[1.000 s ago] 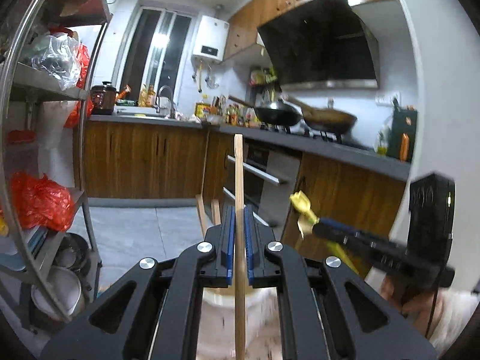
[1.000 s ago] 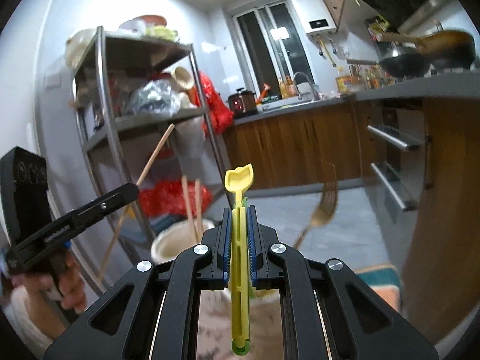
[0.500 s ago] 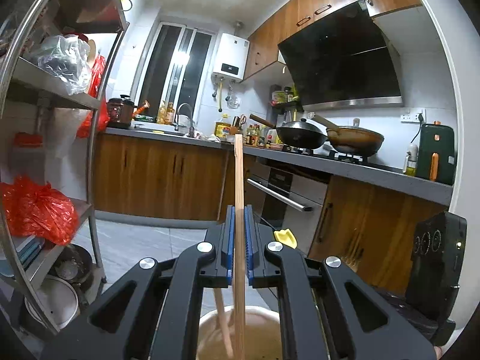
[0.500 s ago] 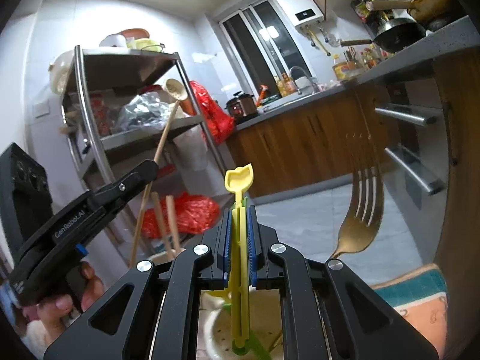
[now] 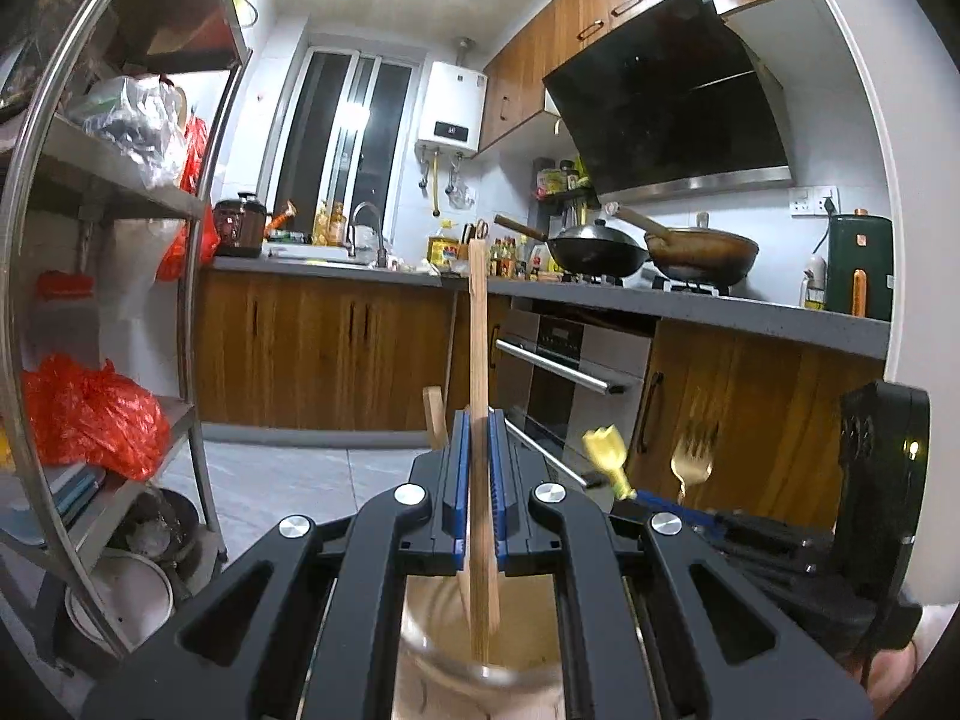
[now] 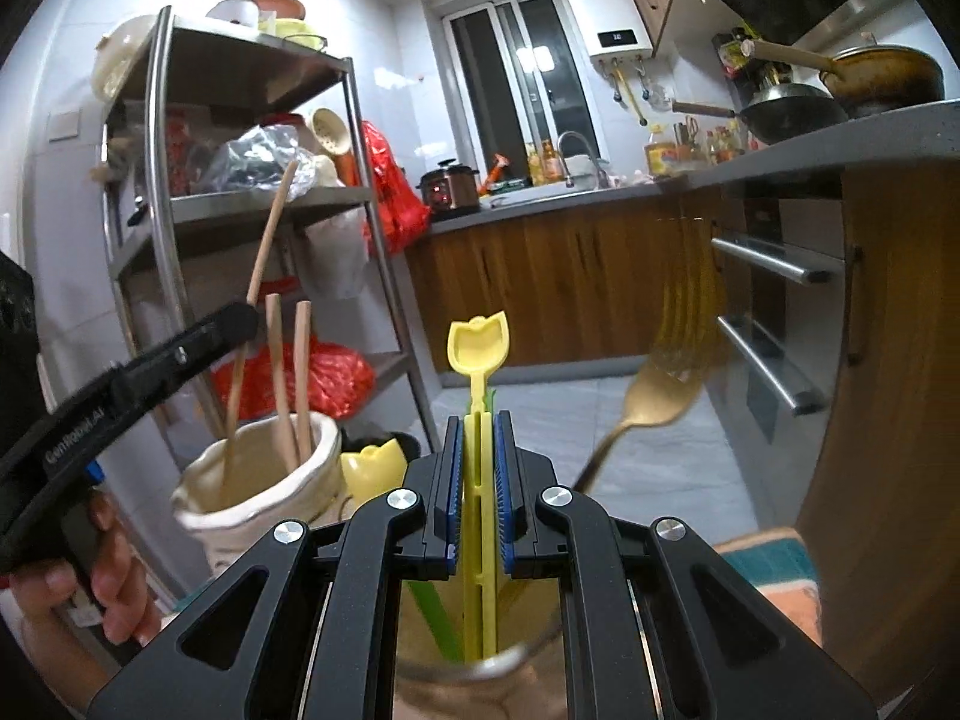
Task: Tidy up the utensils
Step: 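Lower and release the chopstick into the large cup with left while right releases utensil into small cup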
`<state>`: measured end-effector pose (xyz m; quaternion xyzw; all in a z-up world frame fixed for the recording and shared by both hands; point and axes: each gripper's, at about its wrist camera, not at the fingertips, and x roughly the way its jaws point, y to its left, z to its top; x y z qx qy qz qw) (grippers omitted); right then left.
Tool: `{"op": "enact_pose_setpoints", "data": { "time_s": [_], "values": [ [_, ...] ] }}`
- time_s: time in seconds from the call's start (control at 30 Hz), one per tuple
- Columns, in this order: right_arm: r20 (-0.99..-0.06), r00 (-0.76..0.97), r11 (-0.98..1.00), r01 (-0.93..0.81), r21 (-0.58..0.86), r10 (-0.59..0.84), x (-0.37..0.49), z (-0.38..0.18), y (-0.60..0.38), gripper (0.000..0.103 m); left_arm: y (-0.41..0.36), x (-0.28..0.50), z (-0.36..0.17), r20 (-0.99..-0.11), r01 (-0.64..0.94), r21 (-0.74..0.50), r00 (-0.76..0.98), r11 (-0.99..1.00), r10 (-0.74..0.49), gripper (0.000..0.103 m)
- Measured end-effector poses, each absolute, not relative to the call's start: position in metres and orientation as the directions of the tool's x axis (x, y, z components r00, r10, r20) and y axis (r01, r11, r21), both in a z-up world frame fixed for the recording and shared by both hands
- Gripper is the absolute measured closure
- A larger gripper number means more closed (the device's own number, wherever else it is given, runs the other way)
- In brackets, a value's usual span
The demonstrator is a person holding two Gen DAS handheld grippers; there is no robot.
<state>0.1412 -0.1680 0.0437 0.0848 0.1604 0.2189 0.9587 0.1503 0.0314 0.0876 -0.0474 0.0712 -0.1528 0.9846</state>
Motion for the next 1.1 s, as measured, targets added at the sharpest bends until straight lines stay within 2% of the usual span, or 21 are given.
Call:
{"op": "enact_pose_setpoints", "data": {
  "time_s": [0.3, 0.7, 0.73, 0.8, 0.93, 1.0, 1.03, 1.1],
  "values": [
    [-0.306, 0.834, 0.886, -0.41, 0.217, 0.46, 0.121, 0.038, -0.171, 0.092, 0.044, 0.133, 0.075, -0.189, 0.282, -0.133, 0.934, 0.95, -0.303, 0.097],
    [-0.339, 0.836, 0.902, -0.394, 0.177, 0.431, 0.113, 0.033, -0.167, 0.092, 0.053, 0.131, 0.065, -0.246, 0.215, -0.112, 0.94, 0.97, -0.237, 0.097],
    [-0.338, 0.834, 0.9, -0.397, 0.179, 0.435, 0.112, 0.033, -0.168, 0.091, 0.053, 0.131, 0.065, -0.248, 0.215, -0.11, 0.94, 0.97, -0.236, 0.096],
    [-0.326, 0.836, 0.897, -0.403, 0.185, 0.442, 0.108, 0.035, -0.17, 0.082, 0.054, 0.131, 0.065, -0.246, 0.215, -0.11, 0.94, 0.97, -0.236, 0.096],
    [-0.309, 0.845, 0.9, -0.398, 0.181, 0.436, 0.101, 0.038, -0.175, 0.081, 0.053, 0.13, 0.064, -0.246, 0.212, -0.105, 0.941, 0.972, -0.231, 0.096],
    [-0.294, 0.851, 0.899, -0.394, 0.188, 0.435, 0.095, 0.04, -0.18, 0.075, 0.052, 0.128, 0.064, -0.247, 0.213, -0.102, 0.941, 0.972, -0.232, 0.094],
    [-0.288, 0.853, 0.899, -0.394, 0.191, 0.435, 0.094, 0.041, -0.181, 0.075, 0.052, 0.127, 0.064, -0.246, 0.212, -0.101, 0.941, 0.972, -0.231, 0.089],
    [-0.27, 0.862, 0.901, -0.387, 0.195, 0.429, 0.088, 0.044, -0.186, 0.072, 0.053, 0.124, 0.064, -0.238, 0.202, -0.102, 0.946, 0.974, -0.221, 0.071]
  ]
}}
